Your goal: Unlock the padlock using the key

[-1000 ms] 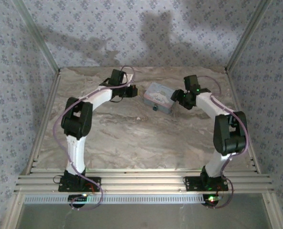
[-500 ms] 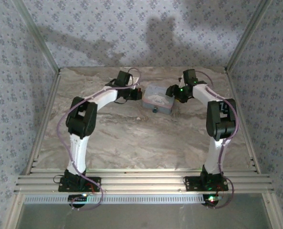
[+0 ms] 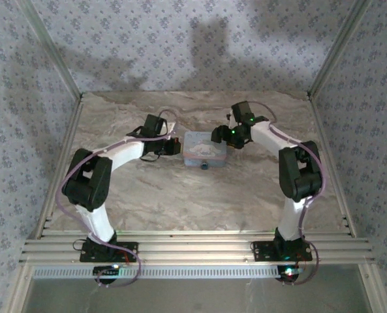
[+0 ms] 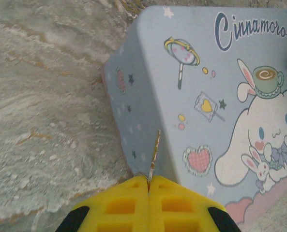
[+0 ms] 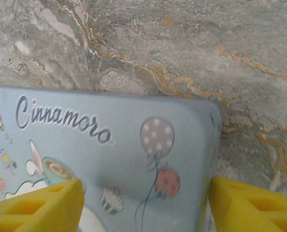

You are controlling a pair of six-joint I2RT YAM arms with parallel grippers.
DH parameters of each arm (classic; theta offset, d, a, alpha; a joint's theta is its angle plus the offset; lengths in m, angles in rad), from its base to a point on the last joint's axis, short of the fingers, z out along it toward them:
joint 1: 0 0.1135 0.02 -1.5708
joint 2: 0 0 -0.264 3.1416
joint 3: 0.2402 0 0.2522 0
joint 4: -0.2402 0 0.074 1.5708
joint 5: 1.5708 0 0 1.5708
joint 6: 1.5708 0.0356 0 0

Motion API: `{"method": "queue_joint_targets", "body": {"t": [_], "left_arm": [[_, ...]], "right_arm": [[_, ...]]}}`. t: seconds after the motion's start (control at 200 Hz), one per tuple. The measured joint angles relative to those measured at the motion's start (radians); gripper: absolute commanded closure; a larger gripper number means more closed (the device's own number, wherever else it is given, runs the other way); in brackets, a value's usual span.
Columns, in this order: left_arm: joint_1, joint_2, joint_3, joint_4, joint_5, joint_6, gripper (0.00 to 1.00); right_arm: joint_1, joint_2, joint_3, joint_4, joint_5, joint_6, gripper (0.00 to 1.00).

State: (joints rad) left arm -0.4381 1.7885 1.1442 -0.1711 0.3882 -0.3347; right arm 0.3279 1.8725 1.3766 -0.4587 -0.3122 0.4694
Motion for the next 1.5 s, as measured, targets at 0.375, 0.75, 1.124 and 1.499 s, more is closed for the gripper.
{"method": "queue_joint_targets", "body": {"t": [0.375,0.75,1.124,1.499], "left_arm": [[0.026,-0.232,-0.191,0.036,-0.006,0.019,1.00],[0.026,-0.472,-0.414,0.091,0.185,0.126,1.00],[0.011,-0.523,-0.450,0.121,0.240,0.125,1.00],[0.011,-0.522,-0.467,0.119,0.240,0.121,1.00]], "right_arm": [[0.257,-0.409,-0.184,-0.002,0.406,0.067,0.33],[0.443,-0.303,-0.364,0.133,0.560,0.284,0.47],[0.522,-0.179,-0.350,0.229,0.635,0.338,0.48],[0.529,-0.068,-0.312,0.235,0.738,0.356,0.51]]}}
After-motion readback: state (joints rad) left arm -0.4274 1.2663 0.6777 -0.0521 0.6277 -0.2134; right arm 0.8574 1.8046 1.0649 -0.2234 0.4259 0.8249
